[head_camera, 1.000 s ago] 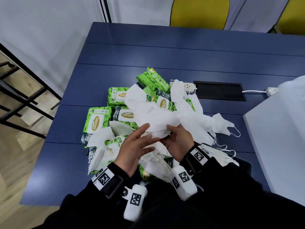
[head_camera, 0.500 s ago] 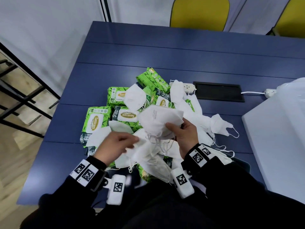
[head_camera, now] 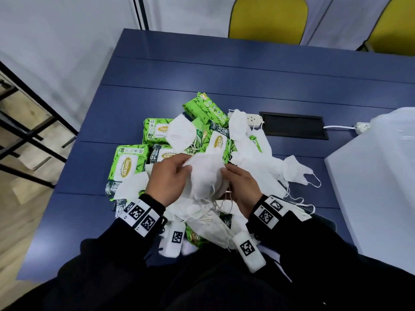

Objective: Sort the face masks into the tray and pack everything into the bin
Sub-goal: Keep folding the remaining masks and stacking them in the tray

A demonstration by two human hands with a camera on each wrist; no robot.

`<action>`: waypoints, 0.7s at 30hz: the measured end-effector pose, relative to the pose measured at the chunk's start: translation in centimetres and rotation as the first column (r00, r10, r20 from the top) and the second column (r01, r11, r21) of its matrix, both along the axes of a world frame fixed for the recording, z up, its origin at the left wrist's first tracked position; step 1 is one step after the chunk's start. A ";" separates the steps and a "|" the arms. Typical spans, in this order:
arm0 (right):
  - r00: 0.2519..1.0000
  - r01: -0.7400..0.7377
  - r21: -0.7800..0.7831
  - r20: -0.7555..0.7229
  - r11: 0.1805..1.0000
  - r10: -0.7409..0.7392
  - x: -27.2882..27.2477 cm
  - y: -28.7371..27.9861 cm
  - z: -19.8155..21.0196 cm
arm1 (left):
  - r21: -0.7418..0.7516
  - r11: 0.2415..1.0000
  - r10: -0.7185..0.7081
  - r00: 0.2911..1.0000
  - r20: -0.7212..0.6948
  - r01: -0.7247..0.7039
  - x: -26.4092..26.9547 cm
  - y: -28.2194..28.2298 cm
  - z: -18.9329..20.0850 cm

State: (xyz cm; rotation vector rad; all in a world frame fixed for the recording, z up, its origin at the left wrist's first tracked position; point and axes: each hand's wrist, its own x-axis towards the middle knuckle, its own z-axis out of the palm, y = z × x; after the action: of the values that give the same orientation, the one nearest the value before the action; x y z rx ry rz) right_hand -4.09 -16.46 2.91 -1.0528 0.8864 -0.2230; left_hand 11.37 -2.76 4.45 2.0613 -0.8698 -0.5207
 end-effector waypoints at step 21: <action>0.996 0.084 0.151 -0.008 0.985 -0.084 0.2 0.7 0.2 | -0.059 0.982 0.157 0.947 -0.282 -0.181 -1.1 1.1 -2.1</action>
State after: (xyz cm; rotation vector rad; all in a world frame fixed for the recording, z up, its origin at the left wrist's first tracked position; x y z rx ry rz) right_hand -3.93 -15.80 3.14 -0.8759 0.9356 -0.2223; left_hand 10.25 -1.64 2.36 1.9080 -0.5358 -0.6474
